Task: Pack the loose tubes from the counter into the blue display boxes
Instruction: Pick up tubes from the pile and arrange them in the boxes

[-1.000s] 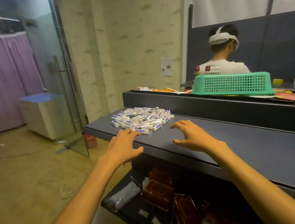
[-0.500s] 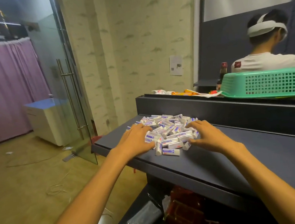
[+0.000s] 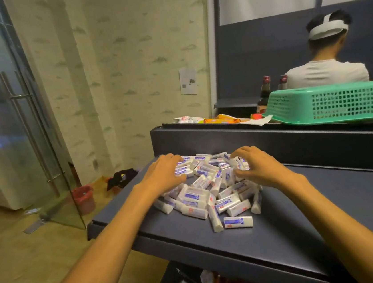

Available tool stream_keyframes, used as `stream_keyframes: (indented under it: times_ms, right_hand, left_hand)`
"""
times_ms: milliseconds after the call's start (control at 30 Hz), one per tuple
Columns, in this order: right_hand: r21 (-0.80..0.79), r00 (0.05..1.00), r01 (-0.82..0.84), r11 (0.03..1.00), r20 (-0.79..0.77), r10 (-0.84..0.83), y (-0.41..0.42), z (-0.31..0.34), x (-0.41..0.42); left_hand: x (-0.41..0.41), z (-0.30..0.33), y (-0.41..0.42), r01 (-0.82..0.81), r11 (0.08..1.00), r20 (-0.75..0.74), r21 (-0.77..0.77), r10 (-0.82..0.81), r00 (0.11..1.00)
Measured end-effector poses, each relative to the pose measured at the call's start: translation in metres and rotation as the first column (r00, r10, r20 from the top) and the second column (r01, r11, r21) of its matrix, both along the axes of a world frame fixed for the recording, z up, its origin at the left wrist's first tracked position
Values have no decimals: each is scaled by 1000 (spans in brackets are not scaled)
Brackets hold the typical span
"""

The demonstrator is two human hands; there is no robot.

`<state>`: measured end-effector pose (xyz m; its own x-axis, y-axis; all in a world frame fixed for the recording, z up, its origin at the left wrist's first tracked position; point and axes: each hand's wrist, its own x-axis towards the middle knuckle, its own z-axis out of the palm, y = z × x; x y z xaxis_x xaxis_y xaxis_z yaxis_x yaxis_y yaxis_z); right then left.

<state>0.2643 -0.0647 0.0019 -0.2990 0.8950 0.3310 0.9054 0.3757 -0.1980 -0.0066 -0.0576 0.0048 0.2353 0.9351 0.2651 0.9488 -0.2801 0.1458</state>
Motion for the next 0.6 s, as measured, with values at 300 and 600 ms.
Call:
stream_keyframes:
  times_ms: [300, 600]
  right_hand:
    - [59, 982, 187, 981, -45, -185, 3, -7, -28]
    - [18, 964, 262, 965, -43, -261, -7, -7, -30]
  left_hand:
    - [-7, -8, 56, 227, 974, -7, -9, -227, 974]
    - [-6, -17, 67, 265, 963, -4, -39, -266, 964]
